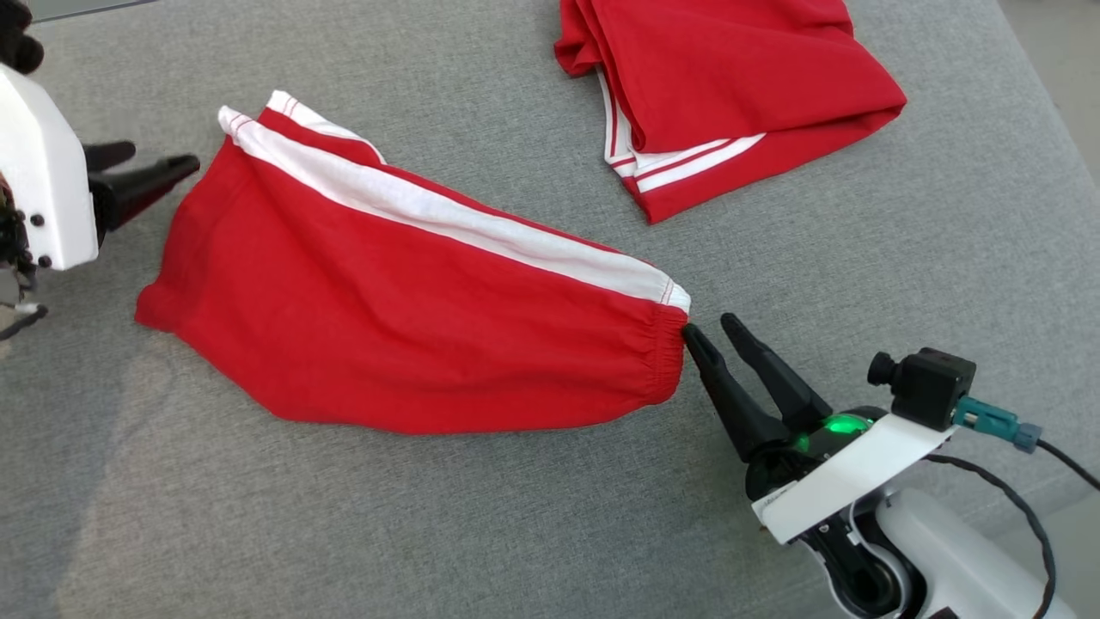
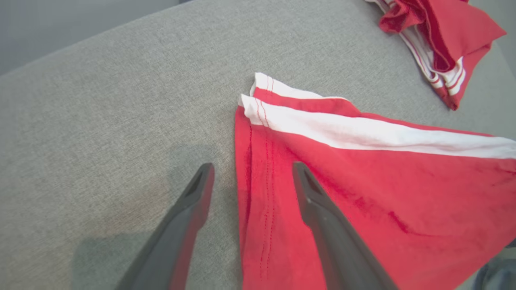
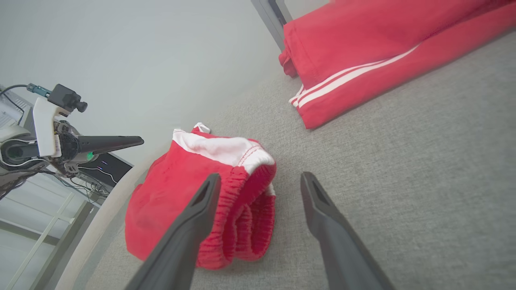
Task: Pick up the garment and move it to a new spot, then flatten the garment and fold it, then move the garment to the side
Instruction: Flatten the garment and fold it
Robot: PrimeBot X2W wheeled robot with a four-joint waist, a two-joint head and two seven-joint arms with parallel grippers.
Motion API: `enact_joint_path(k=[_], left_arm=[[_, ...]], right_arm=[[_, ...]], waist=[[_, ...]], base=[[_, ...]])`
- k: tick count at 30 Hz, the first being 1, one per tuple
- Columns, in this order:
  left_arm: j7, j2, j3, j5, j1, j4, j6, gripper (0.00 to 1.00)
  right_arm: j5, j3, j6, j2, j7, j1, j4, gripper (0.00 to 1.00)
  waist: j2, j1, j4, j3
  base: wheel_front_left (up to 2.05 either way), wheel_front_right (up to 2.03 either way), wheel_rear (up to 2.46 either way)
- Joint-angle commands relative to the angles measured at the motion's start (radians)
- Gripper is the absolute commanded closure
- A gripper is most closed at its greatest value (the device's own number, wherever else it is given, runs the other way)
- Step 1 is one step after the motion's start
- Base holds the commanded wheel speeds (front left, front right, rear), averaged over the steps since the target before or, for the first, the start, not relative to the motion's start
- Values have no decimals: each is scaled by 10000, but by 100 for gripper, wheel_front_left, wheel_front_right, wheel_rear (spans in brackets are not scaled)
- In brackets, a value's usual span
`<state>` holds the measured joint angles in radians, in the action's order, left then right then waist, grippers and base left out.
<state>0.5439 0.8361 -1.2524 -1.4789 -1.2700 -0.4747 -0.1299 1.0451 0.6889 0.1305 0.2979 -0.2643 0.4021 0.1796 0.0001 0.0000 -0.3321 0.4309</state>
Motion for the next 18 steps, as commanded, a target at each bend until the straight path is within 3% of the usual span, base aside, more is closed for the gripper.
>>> enact_joint_path(k=[1, 10, 18], left_arm=[[173, 77, -65, 48, 210, 127, -10, 0], [762, 477, -189, 748, 416, -98, -7, 0], [1327, 345, -251, 492, 439, -20, -7, 0]], right_arm=[[136, -2, 7, 228, 3, 140, -47, 0], [112, -228, 7, 843, 9, 309, -501, 0], [99, -426, 7, 1242, 368, 349, -802, 0]], waist=[[-1, 0, -119, 58], [-1, 0, -612, 360], [-1, 0, -909, 555]], base=[[0, 0, 0], [0, 0, 0], [0, 0, 0]])
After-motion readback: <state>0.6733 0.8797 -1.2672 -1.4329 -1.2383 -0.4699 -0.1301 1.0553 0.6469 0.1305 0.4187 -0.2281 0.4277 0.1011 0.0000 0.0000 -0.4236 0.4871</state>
